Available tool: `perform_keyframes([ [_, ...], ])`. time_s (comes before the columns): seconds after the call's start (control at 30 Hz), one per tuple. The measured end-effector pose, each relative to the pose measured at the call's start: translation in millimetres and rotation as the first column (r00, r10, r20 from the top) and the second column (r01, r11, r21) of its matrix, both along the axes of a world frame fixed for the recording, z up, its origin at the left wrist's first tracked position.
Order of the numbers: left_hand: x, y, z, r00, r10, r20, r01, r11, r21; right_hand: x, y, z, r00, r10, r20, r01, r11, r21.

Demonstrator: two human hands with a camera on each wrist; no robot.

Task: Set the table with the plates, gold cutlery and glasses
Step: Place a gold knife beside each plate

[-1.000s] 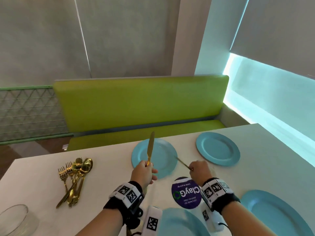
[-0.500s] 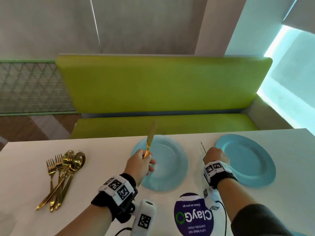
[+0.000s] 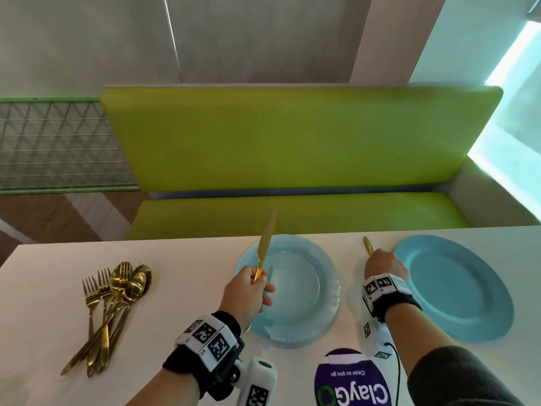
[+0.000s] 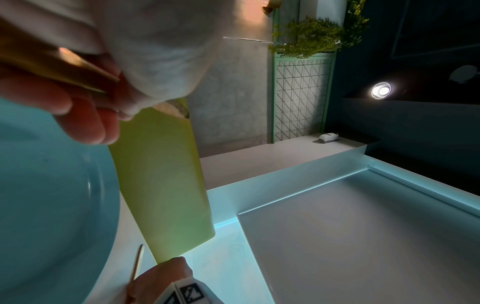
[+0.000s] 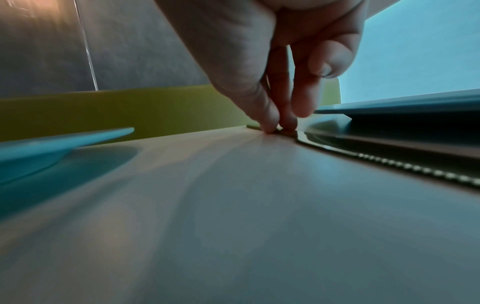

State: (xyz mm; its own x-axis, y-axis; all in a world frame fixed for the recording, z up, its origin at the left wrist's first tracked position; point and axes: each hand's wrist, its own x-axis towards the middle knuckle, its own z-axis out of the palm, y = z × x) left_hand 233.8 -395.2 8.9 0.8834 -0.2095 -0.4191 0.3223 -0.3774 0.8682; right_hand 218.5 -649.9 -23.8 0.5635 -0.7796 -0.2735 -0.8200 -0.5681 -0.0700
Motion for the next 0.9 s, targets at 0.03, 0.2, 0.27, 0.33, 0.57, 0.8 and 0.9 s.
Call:
perform_keyframes([
  [0.03, 0.3, 1.2, -0.2, 1.000, 0.002, -0.001, -0.002, 1.000, 0.002, 1.1, -0.1, -0.4, 1.000, -0.002, -0.001, 0.002, 1.000, 0.000],
  [0.2, -1.3, 8.1, 0.5, 1.000, 0.022, -0.006, -0.022, 1.000, 0.008, 1.7, -0.7, -2.6, 1.000, -0.009, 0.025, 0.010, 1.000, -0.010],
  [0.27, -3.6, 11.2, 1.3, 1.000, 0.026, -0.004, -0.026, 1.000, 0.014, 0.1, 2.4, -2.5, 0.999, -0.002, 0.045, 0.004, 1.000, -0.024],
  [0.33, -5.7, 14.5, 2.8, 0.999, 0.039, -0.011, -0.039, 0.999, 0.017, 0.1, 10.2, 3.8, 0.996, 0.053, 0.071, -0.051, 0.998, -0.038],
  [0.57, -14.2, 35.3, 15.1, 1.000, 0.007, -0.029, -0.004, 0.996, 0.084, 10.2, 95.7, 33.3, 0.616, 0.600, 0.509, -0.587, 0.781, -0.210],
  [0.8, -23.3, 97.5, 46.9, 0.993, -0.111, -0.032, 0.114, 0.989, 0.092, -42.5, 213.3, 62.6, 0.161, 0.916, 0.368, -0.826, 0.329, -0.457],
  [0.9, -28.2, 131.4, 59.9, 0.967, -0.234, -0.096, 0.241, 0.968, 0.070, -56.2, 247.6, 62.2, 0.112, 0.895, 0.432, -0.822, 0.328, -0.465],
])
